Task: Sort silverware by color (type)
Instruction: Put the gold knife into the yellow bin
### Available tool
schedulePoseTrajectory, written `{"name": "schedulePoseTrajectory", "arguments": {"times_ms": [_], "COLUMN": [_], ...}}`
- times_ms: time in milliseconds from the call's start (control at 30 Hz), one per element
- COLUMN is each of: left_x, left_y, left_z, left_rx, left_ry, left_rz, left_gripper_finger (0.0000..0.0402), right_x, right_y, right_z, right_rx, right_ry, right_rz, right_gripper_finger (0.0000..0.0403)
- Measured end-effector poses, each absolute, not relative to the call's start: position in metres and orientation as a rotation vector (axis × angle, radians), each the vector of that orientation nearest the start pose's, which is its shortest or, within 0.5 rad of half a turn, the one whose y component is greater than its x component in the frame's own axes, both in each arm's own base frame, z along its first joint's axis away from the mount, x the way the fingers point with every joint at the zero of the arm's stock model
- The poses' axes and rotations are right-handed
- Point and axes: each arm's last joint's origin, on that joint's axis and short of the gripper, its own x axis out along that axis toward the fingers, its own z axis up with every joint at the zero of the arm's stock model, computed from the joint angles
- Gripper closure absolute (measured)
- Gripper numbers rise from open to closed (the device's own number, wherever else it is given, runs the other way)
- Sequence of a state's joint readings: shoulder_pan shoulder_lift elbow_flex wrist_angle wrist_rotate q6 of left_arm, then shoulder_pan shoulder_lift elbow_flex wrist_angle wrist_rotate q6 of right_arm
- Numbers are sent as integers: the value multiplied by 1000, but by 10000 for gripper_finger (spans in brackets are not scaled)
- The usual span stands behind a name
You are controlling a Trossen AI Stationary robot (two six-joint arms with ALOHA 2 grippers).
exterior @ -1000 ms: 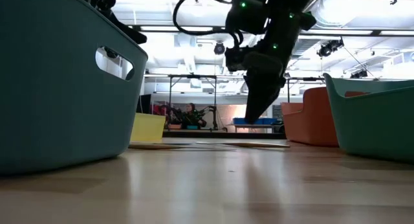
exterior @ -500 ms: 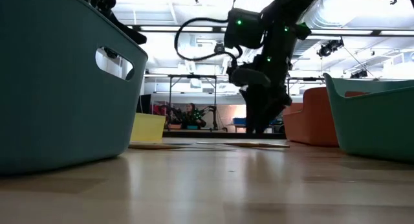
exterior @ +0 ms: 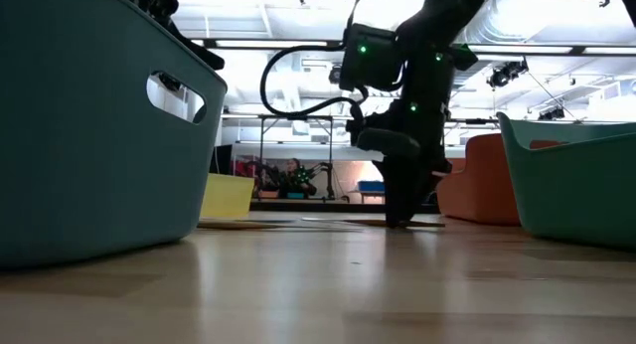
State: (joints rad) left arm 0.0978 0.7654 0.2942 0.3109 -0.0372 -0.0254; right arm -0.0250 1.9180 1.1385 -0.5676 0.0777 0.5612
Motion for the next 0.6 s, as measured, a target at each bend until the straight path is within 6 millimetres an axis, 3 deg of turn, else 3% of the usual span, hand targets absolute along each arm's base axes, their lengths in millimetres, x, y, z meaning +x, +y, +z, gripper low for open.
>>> {"name": "schedulePoseTrajectory", "arguments": {"times_ms": [233,600], "left_x": [170,170], "left_y": [18,18], "left_z": [213,213], "left_rx": [-30,-46], "left_ry": [159,161], "left_rz": [136,137], "left_gripper_finger": [401,401], "right_x": [347,346], "right_y": [-11,-8], "right_z": [127,130], "right_rx": [385,292], "right_ry": [1295,1289], "right_rz": [-451,-431], "right_gripper_finger": [389,397]}}
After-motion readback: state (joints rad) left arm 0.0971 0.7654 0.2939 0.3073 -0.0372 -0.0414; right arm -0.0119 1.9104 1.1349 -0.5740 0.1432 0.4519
